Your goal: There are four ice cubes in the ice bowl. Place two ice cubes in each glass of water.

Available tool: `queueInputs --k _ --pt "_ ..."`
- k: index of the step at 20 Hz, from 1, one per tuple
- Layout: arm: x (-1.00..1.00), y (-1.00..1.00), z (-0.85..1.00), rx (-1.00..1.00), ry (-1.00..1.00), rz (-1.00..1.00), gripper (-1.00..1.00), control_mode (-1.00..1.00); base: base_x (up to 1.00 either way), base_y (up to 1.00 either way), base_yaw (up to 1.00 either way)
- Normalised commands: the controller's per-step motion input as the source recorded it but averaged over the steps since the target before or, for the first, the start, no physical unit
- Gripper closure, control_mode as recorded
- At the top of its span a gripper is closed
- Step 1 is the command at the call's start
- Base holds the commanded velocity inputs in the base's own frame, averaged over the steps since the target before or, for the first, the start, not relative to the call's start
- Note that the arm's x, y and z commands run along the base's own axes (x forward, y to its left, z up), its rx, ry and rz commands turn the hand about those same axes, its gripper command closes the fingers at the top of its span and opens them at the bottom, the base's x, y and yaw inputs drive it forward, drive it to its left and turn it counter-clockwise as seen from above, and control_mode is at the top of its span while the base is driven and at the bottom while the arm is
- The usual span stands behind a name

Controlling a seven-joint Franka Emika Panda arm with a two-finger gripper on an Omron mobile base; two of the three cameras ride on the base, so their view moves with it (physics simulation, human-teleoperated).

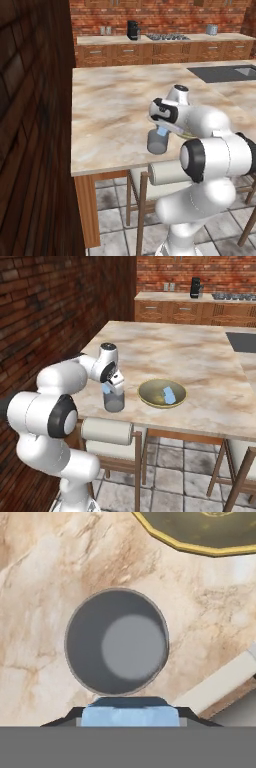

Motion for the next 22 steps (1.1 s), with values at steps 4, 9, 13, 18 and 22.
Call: queueInputs --k 4,9,13,18,22 --pt "0.36 -0.01 -0.08 0.0 0.01 0.05 1.0 -1.0 0.0 0.0 0.0" --pt "0.26 -0.1 -0.14 0.0 0.05 0.06 1.0 -1.0 0.0 0.0 0.0" --pt "0.22 -0.16 -0.18 0.0 0.06 0.06 1.0 -1.0 0.0 0.0 0.0" --pt "0.25 -0.06 -0.13 0.0 0.06 0.05 1.0 -1.0 0.0 0.0 0.0" --pt "0.23 0.0 -0.11 0.0 0.06 0.04 1.0 -1.0 0.0 0.0 0.0"
